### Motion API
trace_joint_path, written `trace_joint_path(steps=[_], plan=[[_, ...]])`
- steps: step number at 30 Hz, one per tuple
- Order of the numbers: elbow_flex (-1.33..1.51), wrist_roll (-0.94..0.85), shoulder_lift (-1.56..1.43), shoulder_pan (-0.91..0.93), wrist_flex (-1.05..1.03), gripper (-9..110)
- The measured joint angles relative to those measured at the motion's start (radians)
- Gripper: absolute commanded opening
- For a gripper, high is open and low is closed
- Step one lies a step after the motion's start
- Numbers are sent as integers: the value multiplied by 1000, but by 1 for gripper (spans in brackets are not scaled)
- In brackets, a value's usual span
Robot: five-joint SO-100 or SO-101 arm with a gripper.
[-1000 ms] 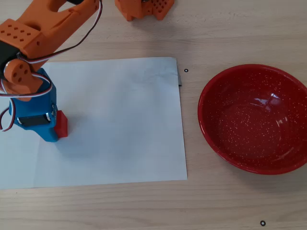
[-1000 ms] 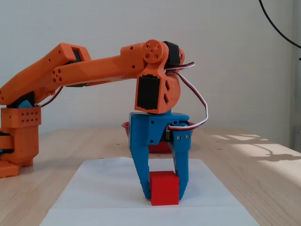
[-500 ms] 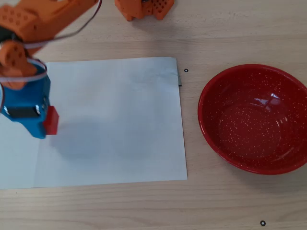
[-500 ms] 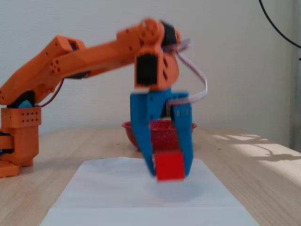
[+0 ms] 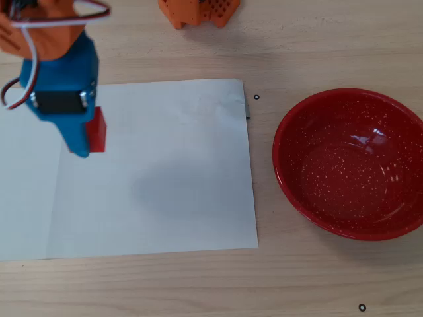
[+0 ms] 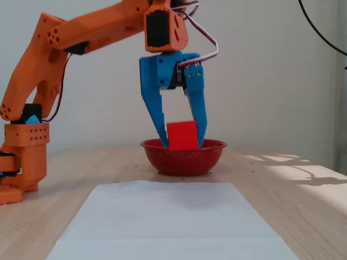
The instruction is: Grasp the red cube and put it in the red bowl
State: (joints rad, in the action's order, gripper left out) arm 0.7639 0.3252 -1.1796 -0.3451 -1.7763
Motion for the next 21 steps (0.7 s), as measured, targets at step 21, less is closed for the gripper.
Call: trace_joint_path(steps=[21], plan=[[216, -276, -348, 583, 87, 0]])
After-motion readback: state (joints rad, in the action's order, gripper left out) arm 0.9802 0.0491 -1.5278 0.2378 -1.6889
